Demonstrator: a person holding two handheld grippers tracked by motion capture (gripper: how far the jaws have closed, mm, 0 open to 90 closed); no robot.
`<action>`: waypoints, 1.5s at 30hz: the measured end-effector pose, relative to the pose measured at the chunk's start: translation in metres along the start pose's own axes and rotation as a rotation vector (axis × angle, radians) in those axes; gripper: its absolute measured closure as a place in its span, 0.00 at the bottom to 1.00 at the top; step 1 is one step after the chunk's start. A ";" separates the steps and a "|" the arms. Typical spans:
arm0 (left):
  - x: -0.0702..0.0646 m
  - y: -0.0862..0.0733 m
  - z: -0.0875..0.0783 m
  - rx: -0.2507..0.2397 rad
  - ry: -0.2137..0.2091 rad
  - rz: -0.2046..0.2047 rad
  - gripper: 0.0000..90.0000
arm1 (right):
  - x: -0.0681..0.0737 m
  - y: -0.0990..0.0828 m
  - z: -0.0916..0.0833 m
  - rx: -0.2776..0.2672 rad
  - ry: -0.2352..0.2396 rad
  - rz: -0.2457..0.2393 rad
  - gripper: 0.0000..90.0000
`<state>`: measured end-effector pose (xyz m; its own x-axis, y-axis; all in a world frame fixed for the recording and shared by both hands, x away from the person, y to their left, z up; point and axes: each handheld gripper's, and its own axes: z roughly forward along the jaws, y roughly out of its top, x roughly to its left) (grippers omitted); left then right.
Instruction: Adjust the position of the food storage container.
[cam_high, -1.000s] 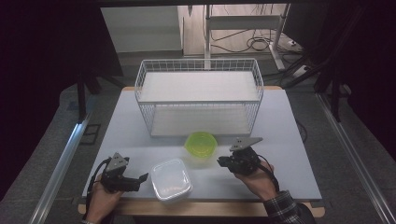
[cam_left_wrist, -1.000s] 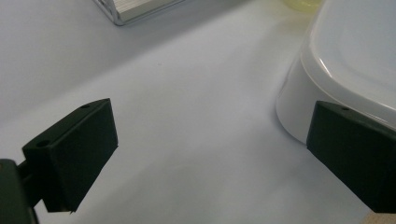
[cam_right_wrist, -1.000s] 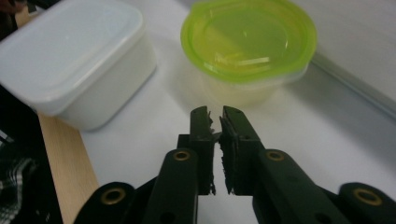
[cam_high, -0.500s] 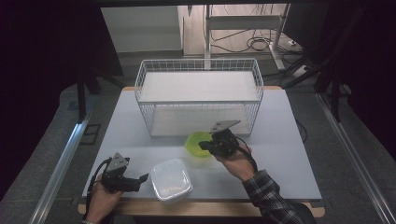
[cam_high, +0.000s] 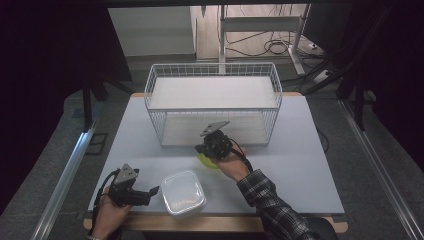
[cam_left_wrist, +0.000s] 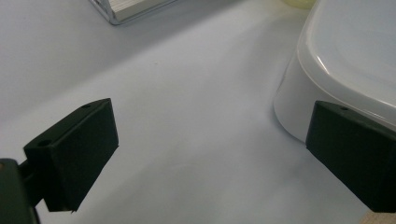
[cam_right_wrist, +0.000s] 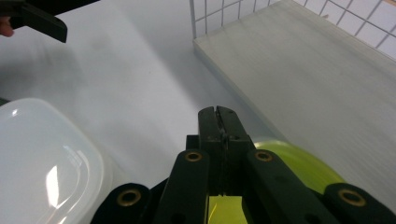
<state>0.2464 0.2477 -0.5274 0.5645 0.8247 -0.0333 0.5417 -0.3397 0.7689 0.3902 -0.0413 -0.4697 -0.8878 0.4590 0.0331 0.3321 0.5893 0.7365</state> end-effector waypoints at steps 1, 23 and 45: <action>0.000 0.000 0.000 0.000 0.000 0.001 0.02 | 0.000 0.002 0.006 0.011 -0.003 -0.007 0.99; -0.001 0.000 0.001 0.015 0.008 0.013 0.03 | -0.007 -0.023 -0.010 0.083 -0.035 -0.026 0.99; -0.005 0.000 0.005 0.063 0.018 0.042 0.04 | -0.044 -0.091 -0.090 0.057 -0.142 0.121 0.99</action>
<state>0.2464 0.2416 -0.5305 0.5766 0.8169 0.0101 0.5560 -0.4014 0.7278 0.3702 -0.1753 -0.4774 -0.7876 0.6159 0.0204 0.4551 0.5589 0.6932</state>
